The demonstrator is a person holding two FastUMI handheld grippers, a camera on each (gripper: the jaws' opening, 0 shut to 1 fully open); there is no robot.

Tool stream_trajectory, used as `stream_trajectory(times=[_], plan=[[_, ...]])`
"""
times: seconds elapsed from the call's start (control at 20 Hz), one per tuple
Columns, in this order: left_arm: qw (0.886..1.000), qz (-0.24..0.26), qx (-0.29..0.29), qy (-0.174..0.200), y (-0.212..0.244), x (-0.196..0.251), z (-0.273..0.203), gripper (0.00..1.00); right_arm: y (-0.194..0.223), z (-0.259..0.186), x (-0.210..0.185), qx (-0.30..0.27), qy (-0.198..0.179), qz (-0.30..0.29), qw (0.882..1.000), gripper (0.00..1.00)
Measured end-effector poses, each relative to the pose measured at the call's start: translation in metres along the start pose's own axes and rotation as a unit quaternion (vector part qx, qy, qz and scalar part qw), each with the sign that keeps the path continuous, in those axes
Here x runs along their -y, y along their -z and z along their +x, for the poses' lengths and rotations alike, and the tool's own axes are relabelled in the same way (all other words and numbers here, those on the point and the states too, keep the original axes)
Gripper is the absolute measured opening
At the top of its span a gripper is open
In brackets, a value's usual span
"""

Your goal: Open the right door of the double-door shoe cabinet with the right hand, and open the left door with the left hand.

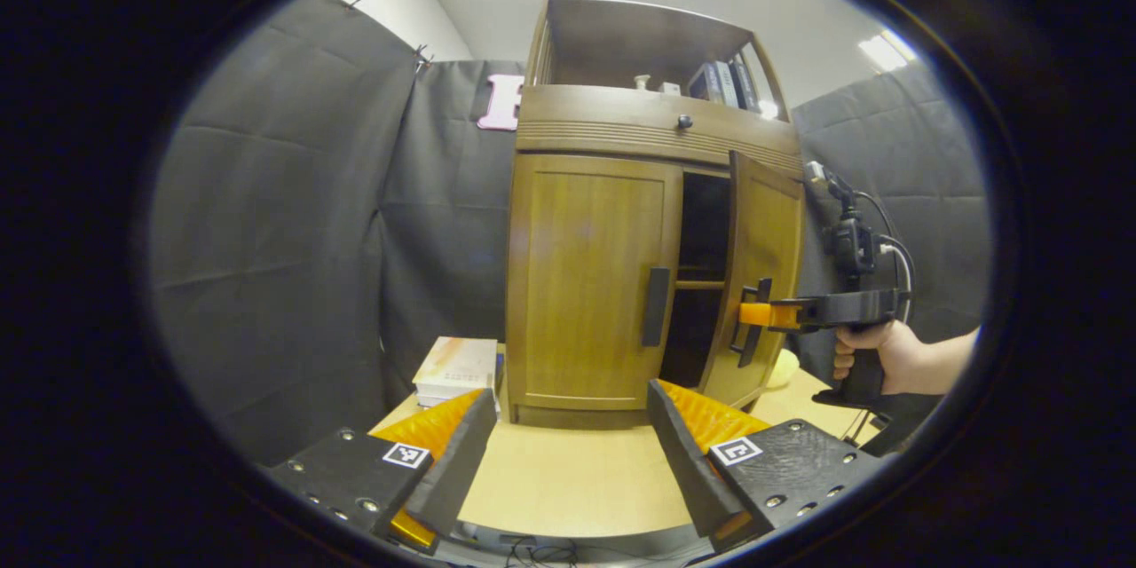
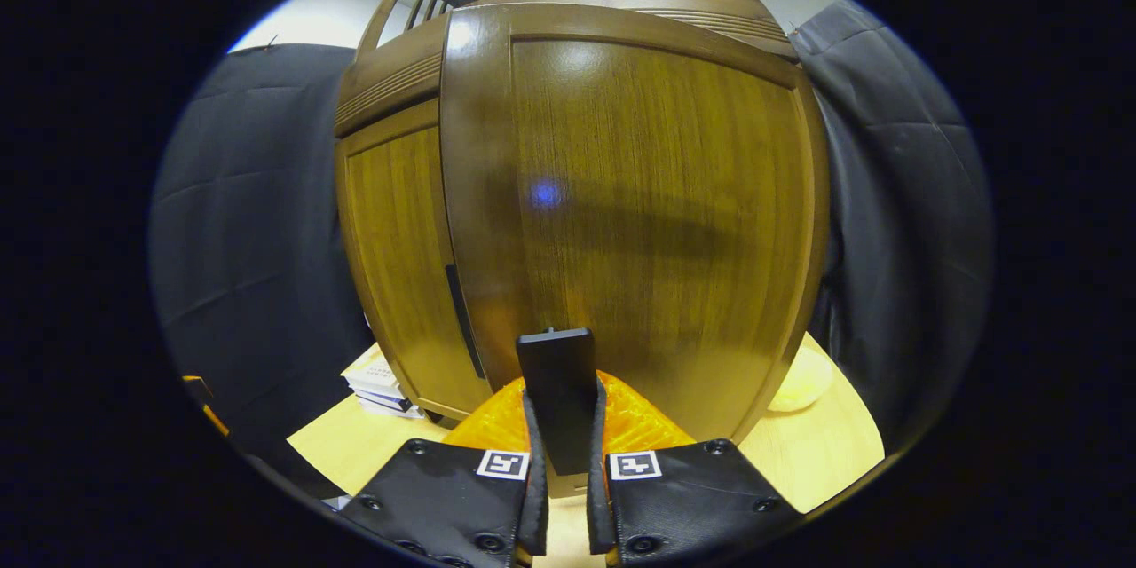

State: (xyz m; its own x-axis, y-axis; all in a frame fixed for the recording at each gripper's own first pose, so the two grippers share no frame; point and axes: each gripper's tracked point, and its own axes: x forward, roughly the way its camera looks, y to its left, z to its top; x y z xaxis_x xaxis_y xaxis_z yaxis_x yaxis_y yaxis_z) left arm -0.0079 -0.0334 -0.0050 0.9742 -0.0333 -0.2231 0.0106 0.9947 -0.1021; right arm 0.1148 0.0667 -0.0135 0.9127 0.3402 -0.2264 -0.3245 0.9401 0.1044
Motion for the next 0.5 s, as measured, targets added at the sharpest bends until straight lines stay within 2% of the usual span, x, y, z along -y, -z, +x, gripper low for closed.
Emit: stream_trajectory(times=[0.5], plan=[[1.0, 0.003, -0.008, 0.021, 0.0, 0.003, 0.003, 0.98, -0.012, -0.008, 0.008, 0.006, -0.008, 0.006, 1.0, 0.19]])
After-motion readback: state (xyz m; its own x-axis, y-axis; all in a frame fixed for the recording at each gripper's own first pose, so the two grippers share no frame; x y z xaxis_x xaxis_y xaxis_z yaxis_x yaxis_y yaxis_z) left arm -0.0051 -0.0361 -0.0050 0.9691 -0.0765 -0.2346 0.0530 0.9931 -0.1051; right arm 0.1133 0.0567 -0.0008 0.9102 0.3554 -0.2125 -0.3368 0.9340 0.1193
